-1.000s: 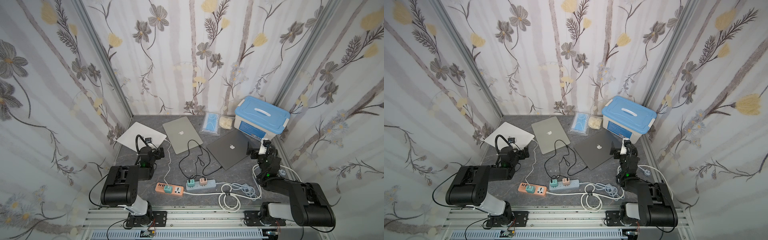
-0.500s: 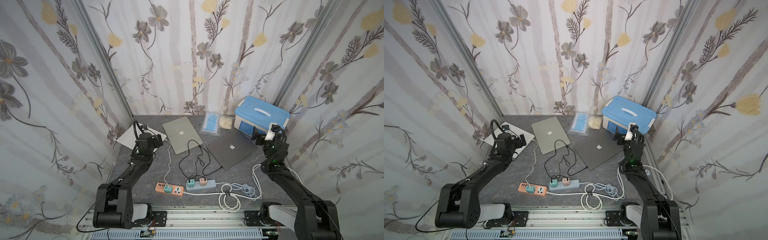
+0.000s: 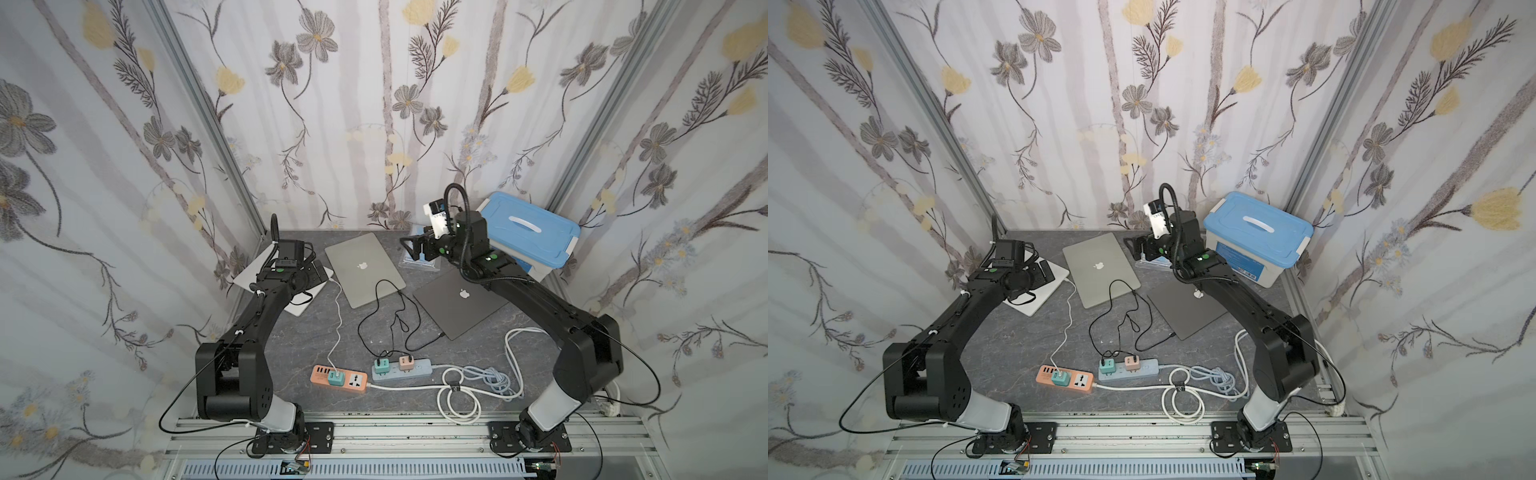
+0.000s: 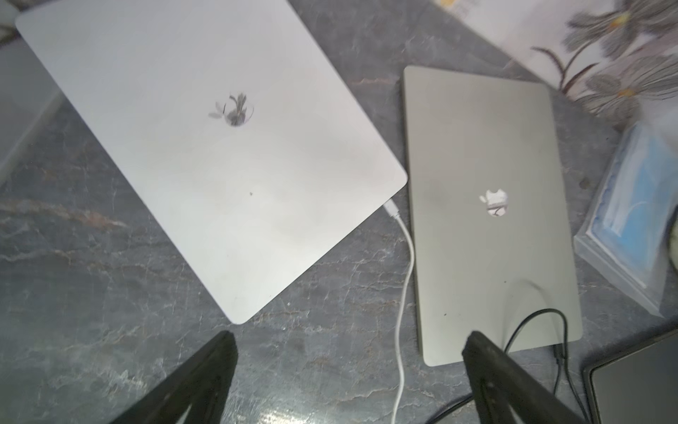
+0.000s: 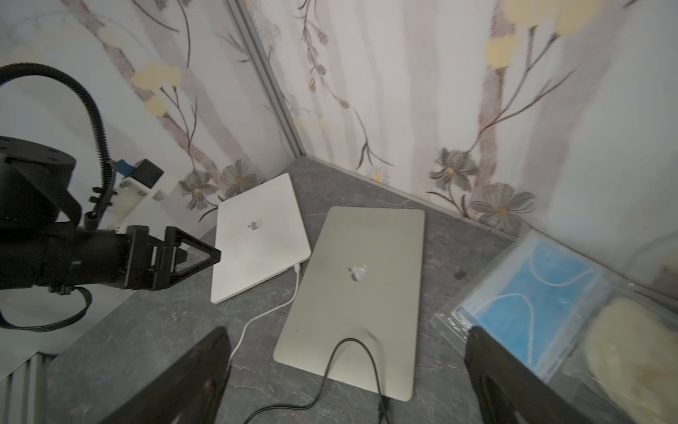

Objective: Unplug the laptop charger
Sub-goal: Remove the charging cable from the laptop.

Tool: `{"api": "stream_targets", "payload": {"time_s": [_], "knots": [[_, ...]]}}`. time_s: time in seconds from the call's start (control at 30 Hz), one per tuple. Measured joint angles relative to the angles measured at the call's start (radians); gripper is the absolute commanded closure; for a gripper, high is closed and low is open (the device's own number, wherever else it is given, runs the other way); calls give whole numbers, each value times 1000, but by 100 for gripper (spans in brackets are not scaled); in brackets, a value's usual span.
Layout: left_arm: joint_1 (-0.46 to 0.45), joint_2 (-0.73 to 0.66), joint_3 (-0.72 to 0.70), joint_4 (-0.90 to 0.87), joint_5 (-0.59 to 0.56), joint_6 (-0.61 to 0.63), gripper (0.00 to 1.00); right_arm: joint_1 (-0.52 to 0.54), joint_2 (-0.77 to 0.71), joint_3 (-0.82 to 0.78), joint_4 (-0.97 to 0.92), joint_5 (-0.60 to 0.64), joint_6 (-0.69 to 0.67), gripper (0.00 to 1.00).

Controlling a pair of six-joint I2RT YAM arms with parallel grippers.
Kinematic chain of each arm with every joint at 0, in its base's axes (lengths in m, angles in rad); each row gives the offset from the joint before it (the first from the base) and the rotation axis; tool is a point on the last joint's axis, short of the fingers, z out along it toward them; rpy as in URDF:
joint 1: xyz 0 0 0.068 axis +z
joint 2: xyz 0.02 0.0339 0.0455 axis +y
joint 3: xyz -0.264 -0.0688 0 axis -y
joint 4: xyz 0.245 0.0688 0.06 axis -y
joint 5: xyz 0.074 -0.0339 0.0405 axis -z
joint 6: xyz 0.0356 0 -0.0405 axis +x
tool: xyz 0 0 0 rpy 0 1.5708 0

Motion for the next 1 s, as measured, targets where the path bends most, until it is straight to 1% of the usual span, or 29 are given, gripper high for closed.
{"api": "stream_targets", "payload": {"time_s": [0.1,0.23,0.33,0.47,0.6,1.0], "knots": [[42,34,-13,-51,16,-9,0,91,167,201,-87,-18,8,0],[53,59,-33,-72,49,-10,0,166,357,407,-173,-69,36,1],[68,84,-42,-84,50,-11,0,198,476,520,-219,-101,68,2],[91,126,-42,-84,50,-22,0,240,598,637,-267,-128,97,3],[106,161,-33,-83,52,-33,1,284,664,668,-297,-150,101,5],[110,185,-20,-80,4,-36,1,336,772,671,-315,-190,124,21]]}}
